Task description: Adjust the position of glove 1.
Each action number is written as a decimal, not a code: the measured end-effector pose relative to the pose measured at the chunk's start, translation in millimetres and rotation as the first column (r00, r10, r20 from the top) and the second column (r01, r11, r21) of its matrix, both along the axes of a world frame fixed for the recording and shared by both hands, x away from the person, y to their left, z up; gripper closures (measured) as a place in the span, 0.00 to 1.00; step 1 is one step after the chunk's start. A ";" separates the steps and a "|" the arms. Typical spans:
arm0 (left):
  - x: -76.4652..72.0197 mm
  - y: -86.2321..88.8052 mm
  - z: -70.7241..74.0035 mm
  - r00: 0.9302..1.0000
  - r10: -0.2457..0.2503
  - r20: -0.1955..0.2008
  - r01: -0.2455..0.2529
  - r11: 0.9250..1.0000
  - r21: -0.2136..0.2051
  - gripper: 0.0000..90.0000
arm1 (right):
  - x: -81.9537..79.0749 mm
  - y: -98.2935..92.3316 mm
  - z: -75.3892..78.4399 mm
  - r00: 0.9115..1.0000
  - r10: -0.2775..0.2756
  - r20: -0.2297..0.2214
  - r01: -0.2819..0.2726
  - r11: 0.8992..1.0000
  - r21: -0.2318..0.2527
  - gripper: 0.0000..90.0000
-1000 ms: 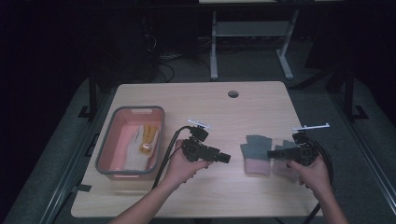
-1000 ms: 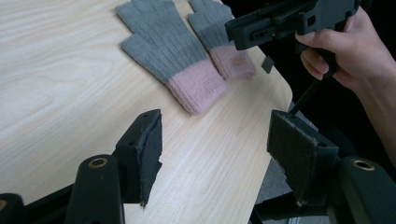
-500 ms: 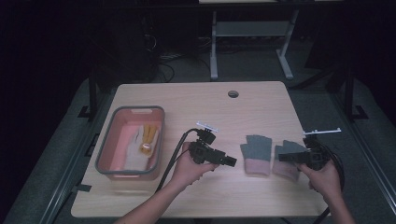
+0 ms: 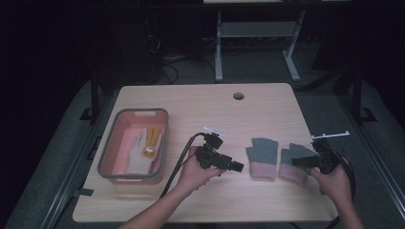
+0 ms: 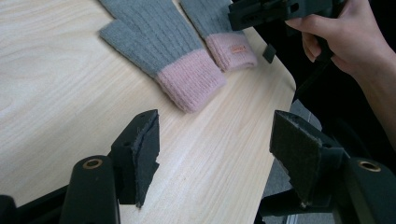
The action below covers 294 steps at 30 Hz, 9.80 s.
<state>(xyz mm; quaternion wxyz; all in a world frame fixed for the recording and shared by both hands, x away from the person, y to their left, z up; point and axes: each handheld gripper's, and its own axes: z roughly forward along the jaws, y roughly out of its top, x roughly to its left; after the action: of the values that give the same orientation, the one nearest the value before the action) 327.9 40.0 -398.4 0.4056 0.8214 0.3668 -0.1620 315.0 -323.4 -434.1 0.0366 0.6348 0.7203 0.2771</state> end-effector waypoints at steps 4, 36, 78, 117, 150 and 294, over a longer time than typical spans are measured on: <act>-0.4 -1.0 -1.1 1.000 -0.001 -0.004 0.001 1.000 -0.004 0.37 | 1.0 -0.3 -1.2 1.000 -0.005 -0.004 0.005 1.000 -0.024 0.58; -4.6 5.3 -13.7 1.000 0.008 -0.022 -0.008 1.000 0.000 0.37 | 7.9 18.0 -10.0 0.999 0.023 -0.032 -0.030 0.975 -0.219 0.93; -2.6 12.2 -15.9 1.000 0.013 -0.025 -0.012 1.000 0.015 0.37 | 20.4 77.9 34.0 0.987 0.159 0.018 -0.155 0.979 -0.133 0.95; 6.1 -12.1 -30.1 0.995 0.056 -0.081 -0.056 0.998 0.006 0.37 | 27.1 78.5 17.4 0.985 0.173 0.023 -0.172 0.984 -0.041 0.68; 20.4 -63.2 -61.9 0.977 0.147 -0.154 -0.147 0.989 0.009 0.40 | 22.6 48.6 -8.2 0.997 0.076 0.029 -0.080 0.987 0.139 0.54; 22.8 59.7 -5.1 0.984 0.151 -0.096 -0.159 0.983 -0.090 0.72 | 43.5 148.7 44.8 0.979 0.188 0.081 -0.205 0.882 0.425 0.87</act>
<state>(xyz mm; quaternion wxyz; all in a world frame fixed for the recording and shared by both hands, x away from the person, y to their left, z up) 350.7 99.7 -403.5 0.4396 0.7616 0.4391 -0.1839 358.5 -174.7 -389.4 -0.1193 0.5455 0.7009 0.4436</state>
